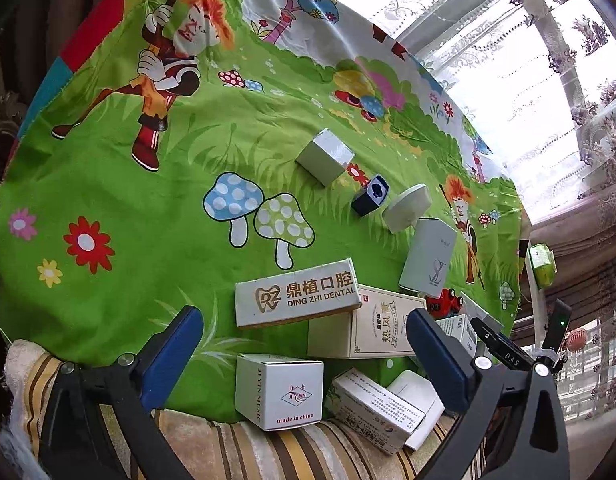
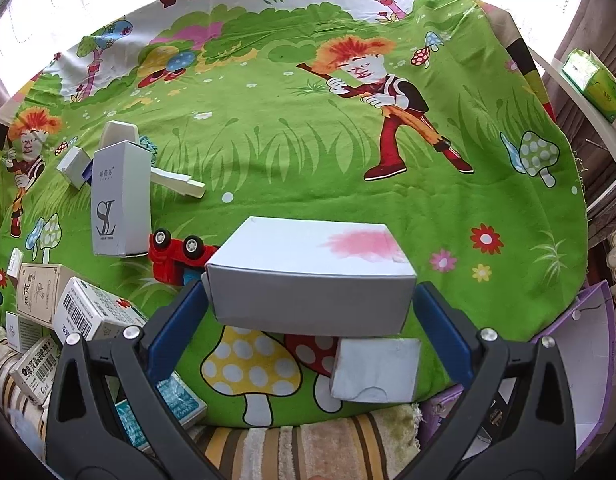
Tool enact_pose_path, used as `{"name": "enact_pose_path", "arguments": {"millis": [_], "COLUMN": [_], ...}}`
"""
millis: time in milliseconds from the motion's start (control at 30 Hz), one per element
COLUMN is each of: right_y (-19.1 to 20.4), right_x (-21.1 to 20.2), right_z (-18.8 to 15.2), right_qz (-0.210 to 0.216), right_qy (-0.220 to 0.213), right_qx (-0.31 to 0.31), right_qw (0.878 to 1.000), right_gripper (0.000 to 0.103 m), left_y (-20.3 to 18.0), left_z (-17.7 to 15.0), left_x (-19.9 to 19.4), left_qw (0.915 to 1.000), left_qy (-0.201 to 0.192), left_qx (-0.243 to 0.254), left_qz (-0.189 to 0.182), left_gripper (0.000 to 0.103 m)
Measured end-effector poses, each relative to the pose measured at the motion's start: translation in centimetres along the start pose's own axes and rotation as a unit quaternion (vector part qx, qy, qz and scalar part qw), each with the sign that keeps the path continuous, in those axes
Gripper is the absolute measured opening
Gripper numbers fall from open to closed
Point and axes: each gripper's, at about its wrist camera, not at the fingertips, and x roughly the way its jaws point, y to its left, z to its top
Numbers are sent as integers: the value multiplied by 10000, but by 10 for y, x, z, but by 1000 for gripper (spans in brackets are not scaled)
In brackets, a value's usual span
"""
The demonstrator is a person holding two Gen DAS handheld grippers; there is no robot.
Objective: Organize rigid objects
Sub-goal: 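Grasp DING ZHI DENTAL box with left gripper while right grasps pink-marked white box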
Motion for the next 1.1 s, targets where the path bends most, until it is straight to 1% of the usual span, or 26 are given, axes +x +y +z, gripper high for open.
{"name": "enact_pose_path", "arguments": {"millis": [67,100,167,400,633,800,833,867,933,1100], "right_y": [0,0,-1,-3,-4,-5,-5,-6,-6,-7], "right_x": [0,1,1,-3,-9,-11,-11,-12,-13,-17], "right_z": [0,-1,-1,-3,-4,-5,-4,-4,-4,-6], "right_qz": [-12,-10,-9,53,14,3,1,0,-2,-5], "right_qy": [-16,-14,-28,-144,-303,-361,-369,-378,-400,-493], "right_qx": [5,10,31,65,93,118,126,131,131,158], "right_qw": [10000,10000,10000,9999,9995,9993,9992,9992,9991,9987], "right_gripper": [101,96,93,92,92,92,92,92,92,92], "left_y": [5,7,10,16,17,15,16,16,16,16], "left_z": [6,9,12,13,13,12,12,12,12,11], "left_x": [6,11,19,35,41,48,48,49,50,49], "left_qw": [9996,9991,9983,9946,9932,9926,9927,9928,9928,9935], "left_qy": [118,192,313,627,710,760,749,746,784,731], "left_qx": [-233,-335,-475,-747,-847,-899,-905,-903,-872,-838], "left_qz": [-130,-158,-157,-361,-369,-290,-267,-259,-238,-229], "left_gripper": [103,103,103,103,103,102,100,93,85,83]}}
